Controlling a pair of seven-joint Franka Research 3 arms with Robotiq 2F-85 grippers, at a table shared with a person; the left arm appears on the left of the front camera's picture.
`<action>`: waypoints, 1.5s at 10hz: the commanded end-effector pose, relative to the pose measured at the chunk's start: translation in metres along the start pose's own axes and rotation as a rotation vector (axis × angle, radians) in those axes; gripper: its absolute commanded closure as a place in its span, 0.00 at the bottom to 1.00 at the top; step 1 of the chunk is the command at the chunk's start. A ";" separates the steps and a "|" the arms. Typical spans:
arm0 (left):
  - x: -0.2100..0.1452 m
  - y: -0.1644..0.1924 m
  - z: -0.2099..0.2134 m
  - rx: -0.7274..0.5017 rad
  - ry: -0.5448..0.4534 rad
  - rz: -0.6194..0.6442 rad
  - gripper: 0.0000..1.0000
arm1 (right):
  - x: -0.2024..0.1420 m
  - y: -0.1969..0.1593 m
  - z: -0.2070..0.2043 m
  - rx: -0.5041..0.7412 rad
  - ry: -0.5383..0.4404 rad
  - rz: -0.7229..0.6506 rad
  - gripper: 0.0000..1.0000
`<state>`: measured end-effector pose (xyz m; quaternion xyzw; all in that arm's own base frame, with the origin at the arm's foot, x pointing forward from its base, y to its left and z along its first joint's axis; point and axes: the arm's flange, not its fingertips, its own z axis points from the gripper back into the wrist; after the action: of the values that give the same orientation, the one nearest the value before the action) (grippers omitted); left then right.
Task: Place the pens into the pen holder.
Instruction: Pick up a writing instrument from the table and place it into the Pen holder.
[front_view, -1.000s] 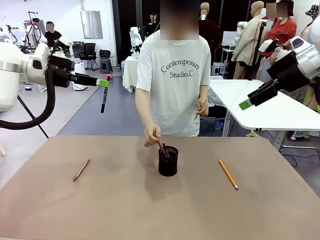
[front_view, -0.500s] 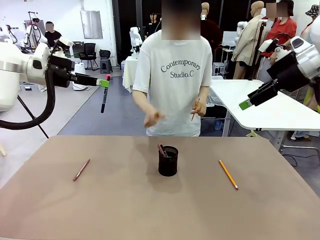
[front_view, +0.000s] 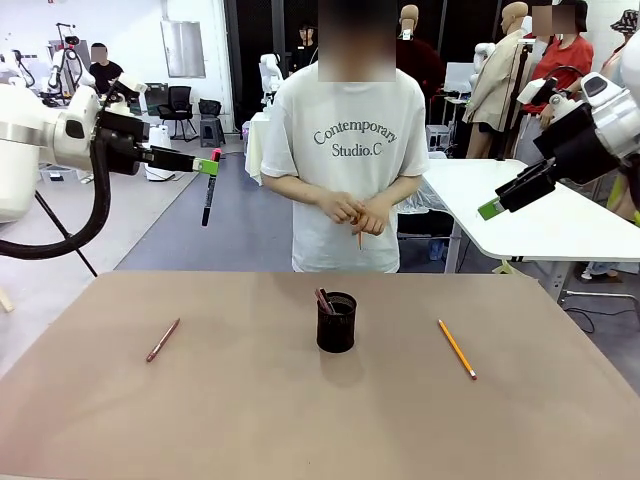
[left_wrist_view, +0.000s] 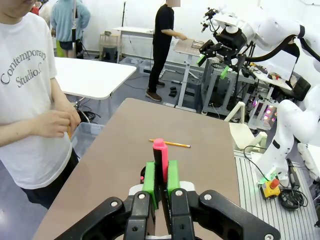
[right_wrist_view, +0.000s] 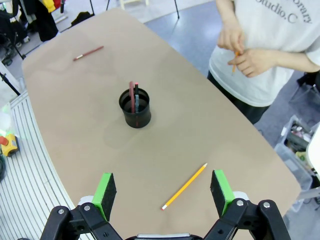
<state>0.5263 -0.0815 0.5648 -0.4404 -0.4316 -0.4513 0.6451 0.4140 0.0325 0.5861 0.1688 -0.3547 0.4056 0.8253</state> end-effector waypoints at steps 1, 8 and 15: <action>0.003 0.000 0.002 0.000 0.010 0.013 1.00 | 0.001 0.001 0.000 0.011 -0.015 -0.018 0.00; 0.003 0.000 0.002 0.000 0.010 0.013 1.00 | 0.001 0.001 0.000 0.011 -0.015 -0.018 0.00; 0.003 0.000 0.002 0.000 0.010 0.013 1.00 | 0.001 0.001 0.000 0.011 -0.015 -0.018 0.00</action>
<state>0.5263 -0.0816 0.5648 -0.4405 -0.4314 -0.4512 0.6452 0.4140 0.0325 0.5861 0.1688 -0.3547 0.4056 0.8253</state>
